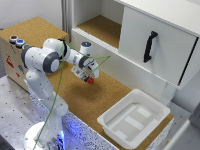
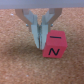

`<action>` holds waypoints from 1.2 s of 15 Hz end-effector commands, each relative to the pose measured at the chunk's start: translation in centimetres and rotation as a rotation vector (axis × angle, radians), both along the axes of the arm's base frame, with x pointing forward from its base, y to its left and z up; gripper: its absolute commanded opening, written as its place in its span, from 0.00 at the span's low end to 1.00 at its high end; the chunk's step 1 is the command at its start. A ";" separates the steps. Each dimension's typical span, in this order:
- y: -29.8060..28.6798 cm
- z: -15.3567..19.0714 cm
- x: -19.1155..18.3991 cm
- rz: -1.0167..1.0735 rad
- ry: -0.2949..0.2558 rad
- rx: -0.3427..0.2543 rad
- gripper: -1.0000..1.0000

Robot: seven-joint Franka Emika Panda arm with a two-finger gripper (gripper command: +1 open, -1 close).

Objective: Slide the pink block to the right

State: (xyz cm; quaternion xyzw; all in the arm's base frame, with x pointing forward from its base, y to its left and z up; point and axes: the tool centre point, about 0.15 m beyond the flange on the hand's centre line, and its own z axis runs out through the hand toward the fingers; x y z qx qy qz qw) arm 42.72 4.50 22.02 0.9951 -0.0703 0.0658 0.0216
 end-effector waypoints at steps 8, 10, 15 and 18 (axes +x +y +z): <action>-1.8 3.4 -0.6 -0.010 -0.047 -0.027 0.00; -0.8 5.6 -1.8 -0.005 -0.069 -0.051 1.00; -0.2 9.5 -3.7 -0.050 -0.123 -0.071 1.00; -0.2 9.5 -3.7 -0.050 -0.123 -0.071 1.00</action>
